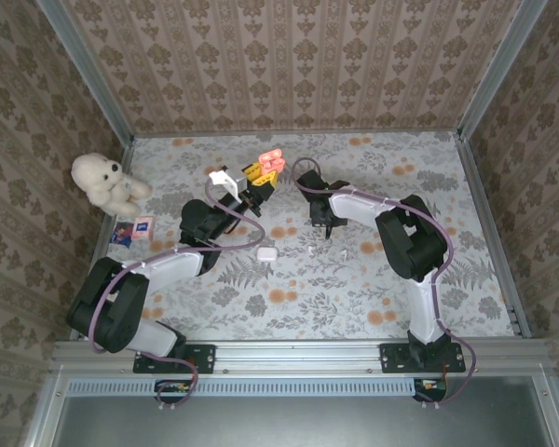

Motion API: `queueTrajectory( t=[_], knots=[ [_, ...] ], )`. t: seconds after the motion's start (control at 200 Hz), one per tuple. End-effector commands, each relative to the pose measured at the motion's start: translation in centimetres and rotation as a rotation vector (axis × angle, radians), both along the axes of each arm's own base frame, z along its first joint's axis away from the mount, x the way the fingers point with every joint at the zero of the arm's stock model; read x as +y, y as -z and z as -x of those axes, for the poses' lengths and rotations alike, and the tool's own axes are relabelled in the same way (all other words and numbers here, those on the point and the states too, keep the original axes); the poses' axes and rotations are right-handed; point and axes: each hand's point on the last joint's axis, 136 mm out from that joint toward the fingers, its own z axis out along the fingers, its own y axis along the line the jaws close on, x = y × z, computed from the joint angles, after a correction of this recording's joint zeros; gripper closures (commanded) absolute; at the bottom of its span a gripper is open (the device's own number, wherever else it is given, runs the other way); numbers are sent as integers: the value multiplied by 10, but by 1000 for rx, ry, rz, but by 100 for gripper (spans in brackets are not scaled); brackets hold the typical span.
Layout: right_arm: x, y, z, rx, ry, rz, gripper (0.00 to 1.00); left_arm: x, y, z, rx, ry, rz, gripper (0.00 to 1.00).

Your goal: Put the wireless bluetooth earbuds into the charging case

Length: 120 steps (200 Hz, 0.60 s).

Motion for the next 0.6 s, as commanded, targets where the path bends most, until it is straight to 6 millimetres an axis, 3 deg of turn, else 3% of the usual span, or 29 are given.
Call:
queueTrajectory(
  t=[0.0, 0.15, 0.295, 0.45, 0.595],
  knots=[
    [-23, -6, 15, -3, 74, 169, 88, 1, -14, 6, -39, 7, 29, 100],
    [-24, -14, 21, -29, 83, 323, 87, 1, -14, 6, -41, 4, 30, 100],
    [-15, -9, 30, -17, 67, 419, 86, 2, -15, 7, -45, 4, 31, 100],
    [0, -4, 42, -17, 60, 413, 80, 3, -16, 8, -47, 2, 31, 100],
    [18, -14, 54, -41, 52, 364, 75, 3, -15, 8, -44, 2, 31, 100]
  ],
)
